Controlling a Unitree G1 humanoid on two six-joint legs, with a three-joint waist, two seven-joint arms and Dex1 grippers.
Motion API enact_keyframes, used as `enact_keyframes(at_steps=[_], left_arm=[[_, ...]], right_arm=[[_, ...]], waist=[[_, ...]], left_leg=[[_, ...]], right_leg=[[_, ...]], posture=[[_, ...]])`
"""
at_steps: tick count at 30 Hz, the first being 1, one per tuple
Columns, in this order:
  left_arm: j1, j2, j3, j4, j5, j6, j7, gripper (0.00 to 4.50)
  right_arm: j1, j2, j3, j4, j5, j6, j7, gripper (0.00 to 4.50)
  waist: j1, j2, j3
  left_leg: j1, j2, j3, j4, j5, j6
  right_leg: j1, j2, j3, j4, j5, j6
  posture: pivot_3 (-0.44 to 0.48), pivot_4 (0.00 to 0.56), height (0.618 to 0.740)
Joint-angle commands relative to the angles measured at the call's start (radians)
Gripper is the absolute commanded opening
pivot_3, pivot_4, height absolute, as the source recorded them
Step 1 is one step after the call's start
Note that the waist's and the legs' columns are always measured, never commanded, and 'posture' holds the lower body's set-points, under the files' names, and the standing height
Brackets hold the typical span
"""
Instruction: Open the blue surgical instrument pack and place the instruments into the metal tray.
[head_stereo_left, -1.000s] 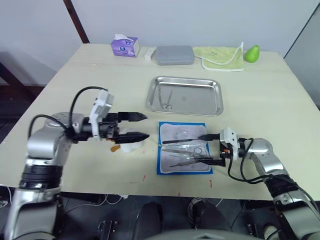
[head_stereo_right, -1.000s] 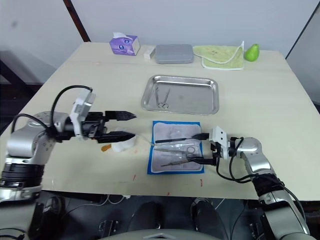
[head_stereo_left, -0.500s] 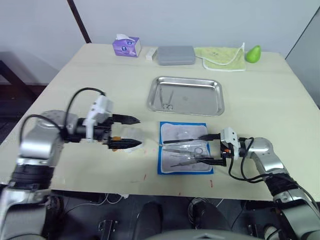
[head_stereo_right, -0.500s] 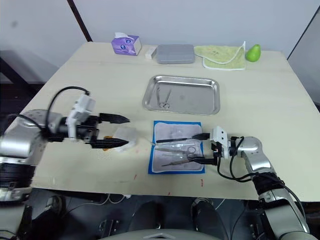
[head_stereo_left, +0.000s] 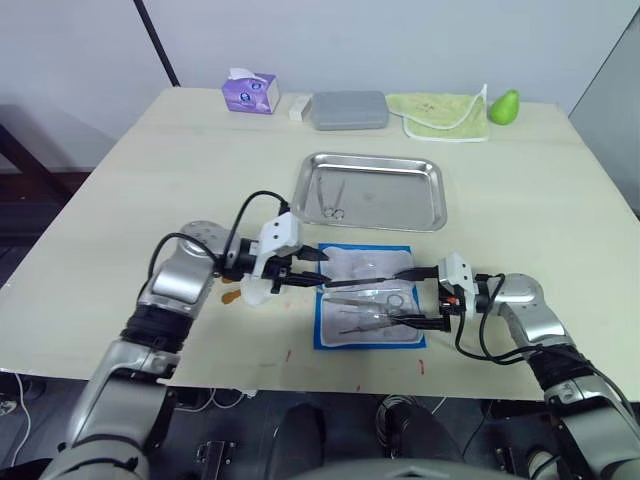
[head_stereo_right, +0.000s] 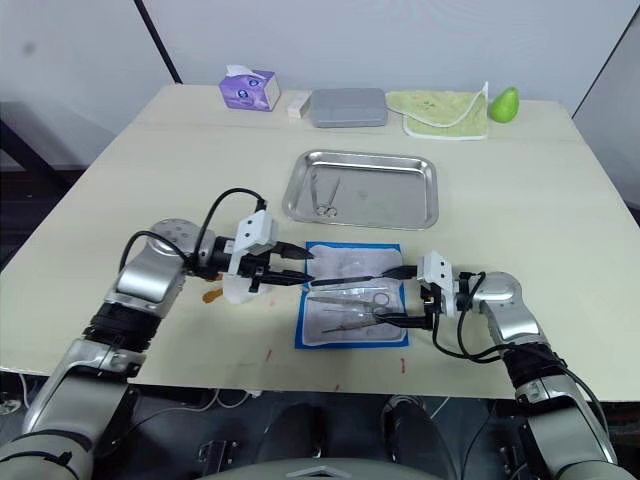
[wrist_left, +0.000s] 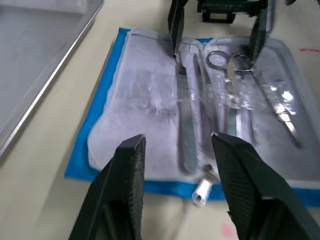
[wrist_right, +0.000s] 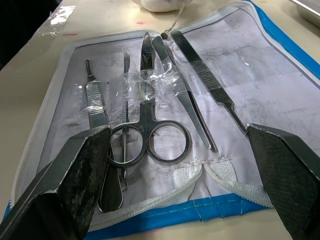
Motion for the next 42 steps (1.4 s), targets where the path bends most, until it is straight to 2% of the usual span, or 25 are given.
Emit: enact_keyframes(at_steps=[1, 9, 24, 25, 26, 29, 35, 42], left_arm=[[-0.031, -0.023, -0.016, 0.031, 0.026, -0.050, 0.003, 2.23], [-0.053, -0.082, -0.051, 0.104, 0.084, -0.118, 0.016, 2.23], [-0.041, -0.109, -0.085, 0.133, 0.162, -0.159, 0.059, 2.23], [-0.044, -0.108, -0.092, 0.139, 0.170, -0.157, 0.054, 1.65], [-0.047, -0.107, -0.096, 0.143, 0.174, -0.153, 0.051, 1.35], [-0.055, -0.108, -0.101, 0.145, 0.180, -0.145, 0.045, 0.05], [-0.080, -0.105, -0.098, 0.122, 0.181, -0.105, 0.022, 0.05], [-0.146, -0.077, -0.108, 0.043, 0.164, 0.038, -0.053, 0.05]], right_arm=[[0.031, -0.006, 0.037, 0.048, -0.066, 0.037, -0.028, 4.50], [0.030, -0.009, 0.040, 0.042, -0.069, 0.045, -0.035, 4.50], [0.025, -0.006, 0.046, 0.037, -0.074, 0.062, -0.043, 4.50], [0.023, -0.005, 0.048, 0.038, -0.075, 0.063, -0.043, 4.50], [0.022, -0.003, 0.050, 0.039, -0.078, 0.065, -0.045, 4.50], [0.019, 0.002, 0.057, 0.042, -0.085, 0.072, -0.049, 4.50], [0.015, 0.007, 0.079, 0.054, -0.116, 0.087, -0.067, 4.50], [-0.003, 0.017, 0.110, 0.094, -0.166, 0.105, -0.102, 4.50]], waist=[[0.000, 0.000, 0.000], [0.000, 0.000, 0.000], [0.001, 0.000, 0.000], [0.001, 0.000, 0.000], [0.001, 0.000, 0.000], [0.001, 0.000, -0.001], [0.000, 0.000, -0.001], [-0.008, 0.000, -0.001]], left_leg=[[0.000, 0.000, 0.000, 0.000, 0.000, 0.000], [0.000, 0.000, 0.000, 0.000, 0.000, 0.000], [0.000, 0.000, 0.000, 0.000, 0.000, 0.000], [0.000, 0.000, 0.000, 0.000, 0.000, 0.000], [0.000, 0.000, 0.000, 0.000, 0.000, 0.000], [0.001, 0.000, 0.000, 0.000, 0.000, 0.000], [0.008, 0.000, 0.001, -0.002, 0.000, 0.000], [0.012, 0.000, 0.003, -0.005, 0.000, 0.000]], right_leg=[[0.000, 0.000, 0.000, 0.000, 0.000, 0.000], [0.000, 0.000, 0.000, 0.000, 0.000, 0.000], [0.000, 0.000, 0.000, 0.000, 0.000, 0.000], [0.000, 0.000, 0.000, 0.000, 0.000, 0.000], [0.000, 0.000, 0.000, 0.000, 0.000, 0.000], [0.001, 0.000, 0.000, 0.001, 0.000, 0.000], [0.006, 0.000, 0.001, 0.000, 0.000, 0.000], [0.008, 0.001, 0.003, 0.000, -0.001, -0.001]], posture=[[0.000, 0.150, 0.740], [0.000, 0.150, 0.740], [0.000, 0.150, 0.740], [0.000, 0.150, 0.740], [0.000, 0.150, 0.740], [0.000, 0.150, 0.740], [0.000, 0.150, 0.740], [0.000, 0.150, 0.740]])
